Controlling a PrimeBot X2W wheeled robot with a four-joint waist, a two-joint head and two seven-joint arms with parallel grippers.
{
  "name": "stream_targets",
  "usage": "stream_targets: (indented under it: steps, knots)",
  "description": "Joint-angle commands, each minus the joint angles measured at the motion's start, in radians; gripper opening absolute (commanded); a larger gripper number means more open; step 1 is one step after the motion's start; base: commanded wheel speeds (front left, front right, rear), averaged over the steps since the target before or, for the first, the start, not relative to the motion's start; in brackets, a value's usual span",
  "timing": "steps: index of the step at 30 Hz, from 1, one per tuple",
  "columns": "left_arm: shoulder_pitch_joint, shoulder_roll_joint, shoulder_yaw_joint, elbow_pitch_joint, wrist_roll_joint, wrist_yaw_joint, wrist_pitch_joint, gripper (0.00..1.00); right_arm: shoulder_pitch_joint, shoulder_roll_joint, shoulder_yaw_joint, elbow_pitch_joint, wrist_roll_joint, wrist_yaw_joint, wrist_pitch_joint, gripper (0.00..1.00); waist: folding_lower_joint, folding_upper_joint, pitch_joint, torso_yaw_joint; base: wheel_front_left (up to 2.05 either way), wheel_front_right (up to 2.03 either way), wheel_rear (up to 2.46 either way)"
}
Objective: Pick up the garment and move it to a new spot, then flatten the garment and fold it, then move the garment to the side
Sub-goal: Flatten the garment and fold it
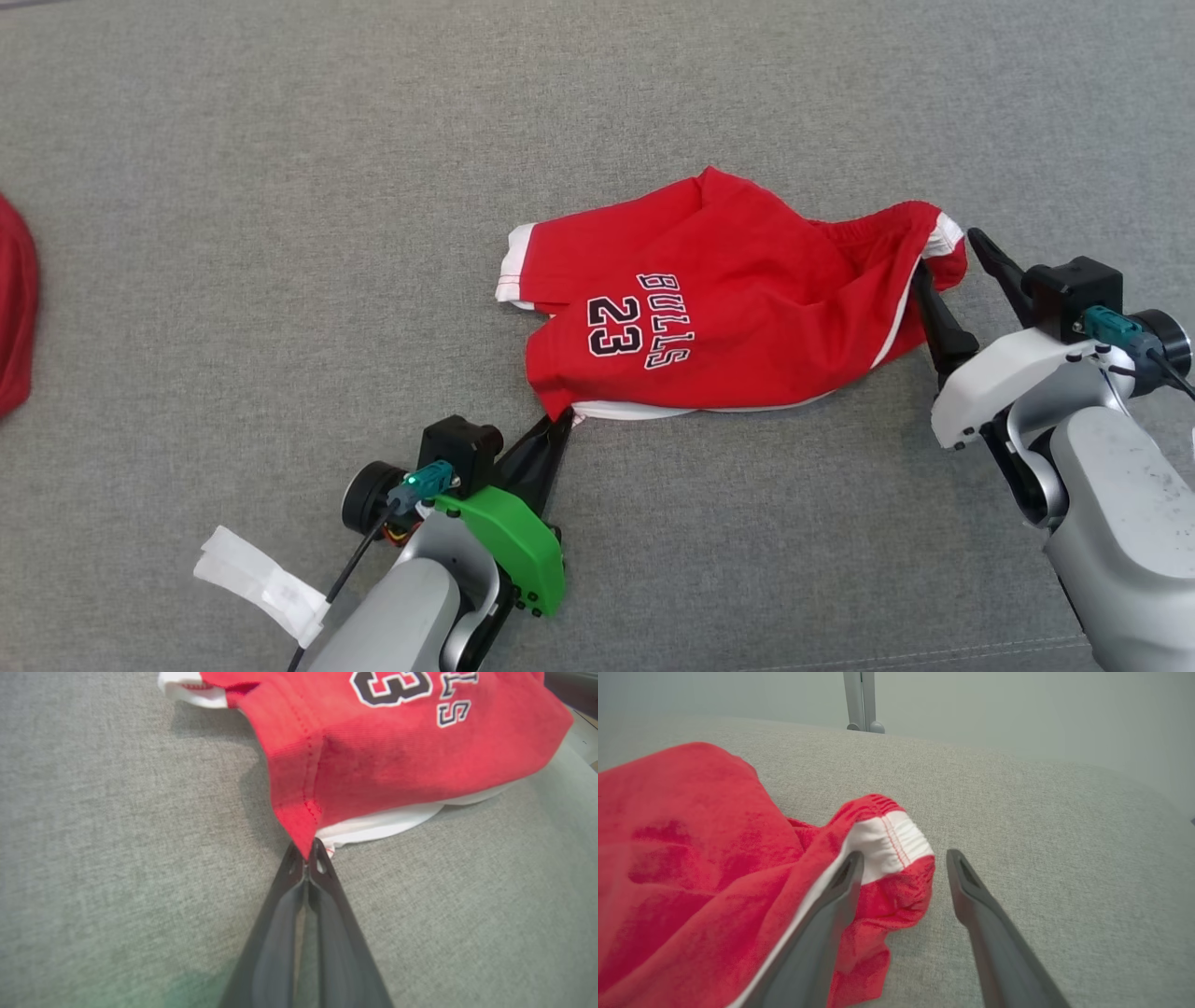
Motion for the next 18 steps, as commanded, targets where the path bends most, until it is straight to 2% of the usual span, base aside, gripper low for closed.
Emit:
stream_targets:
  steps: [1,10,13,18]
  knots:
    - [-0.004,0.02,0.006,0.019,0.012,0.016,0.0,0.0,-0.012,-0.008,0.007,0.003,0.008,0.0,-0.011,0.0,0.0,0.0,0.004,0.004,0.0,0.0,0.0]
    - [-0.03,0.035,0.028,-0.06,0.03,0.046,-0.091,0.0,-0.001,-0.004,-0.014,-0.041,0.027,0.0,-0.081,0.0,0.0,0.0,-0.006,0.0,0.0,0.0,0.0]
    - [-0.035,0.058,0.049,-0.137,0.042,0.07,-0.11,0.0,0.013,0.012,-0.05,-0.091,0.017,0.0,-0.097,0.0,0.0,0.0,-0.02,-0.005,0.0,0.0,0.0]
    - [-0.056,0.121,0.093,-0.347,0.078,0.127,-0.106,0.0,0.036,0.065,-0.145,-0.228,-0.012,0.0,-0.105,0.0,0.0,0.0,-0.054,-0.012,0.0,0.0,0.0]
